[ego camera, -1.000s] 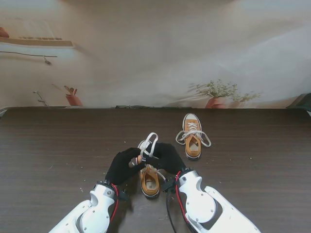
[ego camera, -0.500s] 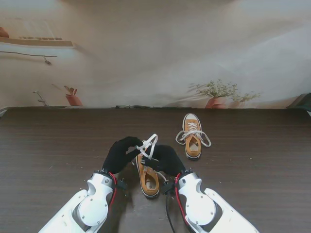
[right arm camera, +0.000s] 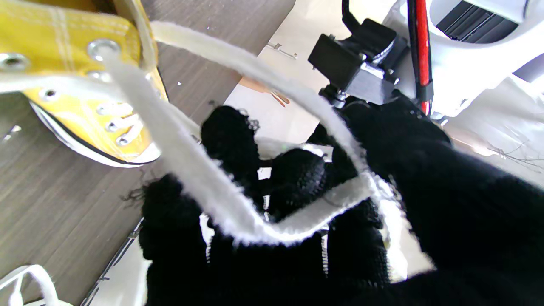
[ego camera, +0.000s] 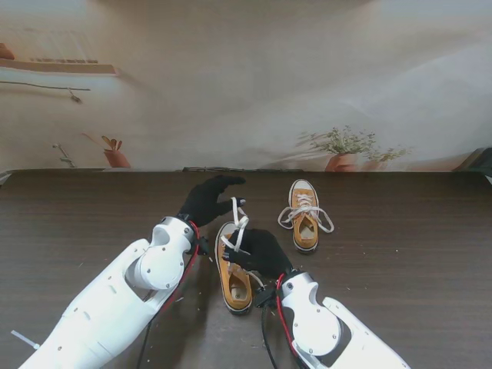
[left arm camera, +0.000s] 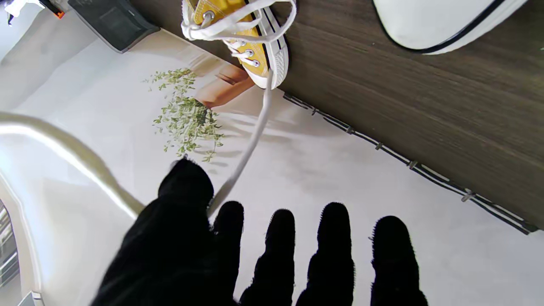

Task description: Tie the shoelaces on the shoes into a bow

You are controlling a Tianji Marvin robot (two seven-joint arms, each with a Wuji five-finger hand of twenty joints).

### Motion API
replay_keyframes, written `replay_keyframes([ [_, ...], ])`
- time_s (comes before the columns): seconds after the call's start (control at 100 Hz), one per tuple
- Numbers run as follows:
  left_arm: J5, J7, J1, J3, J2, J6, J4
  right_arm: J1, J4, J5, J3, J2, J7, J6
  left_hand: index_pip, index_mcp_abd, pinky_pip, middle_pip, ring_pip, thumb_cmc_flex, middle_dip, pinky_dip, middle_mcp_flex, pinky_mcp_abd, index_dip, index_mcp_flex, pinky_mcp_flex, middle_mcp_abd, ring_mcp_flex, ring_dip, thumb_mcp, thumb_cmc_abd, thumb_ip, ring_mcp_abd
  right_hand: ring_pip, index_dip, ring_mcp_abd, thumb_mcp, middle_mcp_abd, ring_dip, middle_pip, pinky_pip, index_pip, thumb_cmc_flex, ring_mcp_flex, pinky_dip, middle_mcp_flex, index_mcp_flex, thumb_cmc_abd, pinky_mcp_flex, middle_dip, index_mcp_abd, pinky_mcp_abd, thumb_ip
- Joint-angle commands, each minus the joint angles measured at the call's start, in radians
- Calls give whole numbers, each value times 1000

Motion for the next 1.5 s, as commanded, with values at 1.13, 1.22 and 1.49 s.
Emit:
replay_keyframes([
  [1.13,241,233,89,-113,0,140,134,12,-43,-98,32,23,29,91,170,-71,56,42,34,-49,-16,-21,69,-47,40,109,31,17,10,-2,419,-186,-37,1,41,-9,-8,24,12,0,73,23,33,33,23,-8,52,17,18,-2,30,4,12,-17],
  [1.22,190,223,85,-115,-9,167,142,9,-45,-95,34,24,35,90,65,13,39,18,16,-245,-21,-8,29,-46,-7,54,2,35,-22,3,269,-104,-45,18,41,-7,-8,23,11,-1,73,22,34,34,23,-8,50,16,19,-3,31,4,11,-17],
  [1.49,19,297,81,-135,-58,124,167,3,-50,-93,42,28,46,91,49,17,30,21,25,-62,-10,24,52,-8,8,91,4,66,-8,22,-36,88,-13,51,41,20,-6,23,10,-2,79,16,50,35,17,-11,49,13,26,-9,37,11,13,-18],
])
